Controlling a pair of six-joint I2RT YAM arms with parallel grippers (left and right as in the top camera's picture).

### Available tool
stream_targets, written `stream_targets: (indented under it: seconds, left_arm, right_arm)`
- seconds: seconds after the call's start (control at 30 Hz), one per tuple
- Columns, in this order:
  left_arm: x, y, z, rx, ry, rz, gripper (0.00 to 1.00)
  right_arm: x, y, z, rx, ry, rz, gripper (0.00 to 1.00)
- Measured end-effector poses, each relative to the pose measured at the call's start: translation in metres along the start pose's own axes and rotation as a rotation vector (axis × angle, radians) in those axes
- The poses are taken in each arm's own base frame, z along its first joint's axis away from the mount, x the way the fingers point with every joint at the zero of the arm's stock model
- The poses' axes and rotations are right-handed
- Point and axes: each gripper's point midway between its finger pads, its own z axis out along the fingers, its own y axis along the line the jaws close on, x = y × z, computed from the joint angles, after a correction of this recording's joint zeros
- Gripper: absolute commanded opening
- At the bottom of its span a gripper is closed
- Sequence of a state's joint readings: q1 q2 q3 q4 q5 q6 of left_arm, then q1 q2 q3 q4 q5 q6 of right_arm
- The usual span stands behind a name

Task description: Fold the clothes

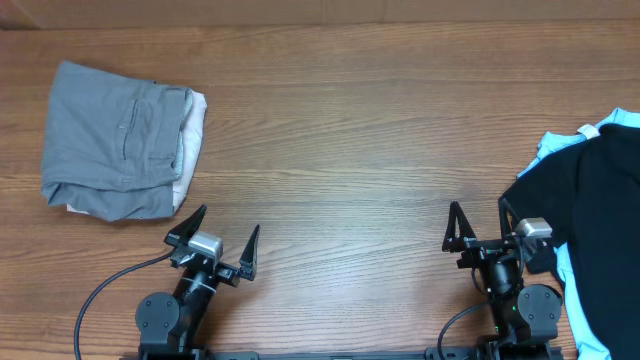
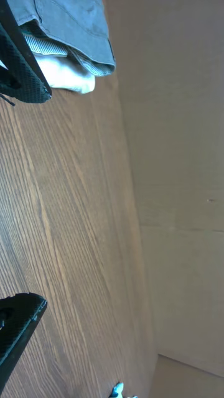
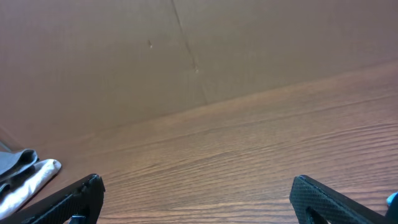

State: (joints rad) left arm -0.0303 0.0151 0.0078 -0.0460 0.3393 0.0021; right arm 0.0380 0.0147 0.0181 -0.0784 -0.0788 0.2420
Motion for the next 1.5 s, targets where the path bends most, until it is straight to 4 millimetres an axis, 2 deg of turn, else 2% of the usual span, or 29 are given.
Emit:
stream_targets:
  seconds: [0.17,0.3,0.43,0.57,0.7,0.8,0.93,1.07,1.3,1.4,1.5]
  left_arm:
    - [-0.002,0.0,0.0,0.001,-0.008,0.002,1.0]
    - [-0.001,-0.009,0.0,0.05,-0.004,-0.023,1.0]
    - [-0.001,-0.018,-0.001,0.108,0.0,-0.067,1.0]
    - [-0.004,-0.025,-0.002,0.15,-0.007,-0.122,1.0]
    - [-0.024,-0.029,-0.004,0.173,-0.062,-0.175,1.0]
    - [-0.052,-0.03,-0.011,0.172,-0.099,-0.181,1.0]
    - [-0.095,-0.029,-0.021,0.14,-0.07,-0.174,1.0]
    - [-0.127,-0.025,-0.017,0.111,0.064,-0.186,1.0]
    - [-0.16,-0.01,0.018,0.077,0.443,-0.283,1.0]
    - [-0.165,-0.004,0.035,0.078,0.573,-0.293,1.0]
    - [-0.161,0.001,0.048,0.09,0.678,-0.287,1.0]
  right_arm:
    - [-0.011,0.007,0.0,-0.031,-0.044,-0.006,1.0]
    - [-0.005,0.017,-0.001,-0.096,-0.013,-0.006,1.0]
    - [0.001,0.036,-0.004,-0.202,0.021,-0.009,1.0]
    - [-0.004,0.059,-0.01,-0.335,0.018,0.011,1.0]
    - [-0.019,0.075,-0.017,-0.426,-0.021,0.071,1.0]
    - [-0.027,0.08,-0.02,-0.444,-0.022,0.093,1.0]
    - [-0.052,0.089,-0.025,-0.425,0.025,0.121,1.0]
    - [-0.068,0.09,-0.019,-0.341,0.167,0.166,1.0]
    - [-0.059,0.065,0.012,-0.046,0.609,0.235,1.0]
    - [-0.067,0.061,0.031,0.012,0.743,0.197,1.0]
    - [-0.07,0.059,0.05,0.042,0.85,0.178,1.0]
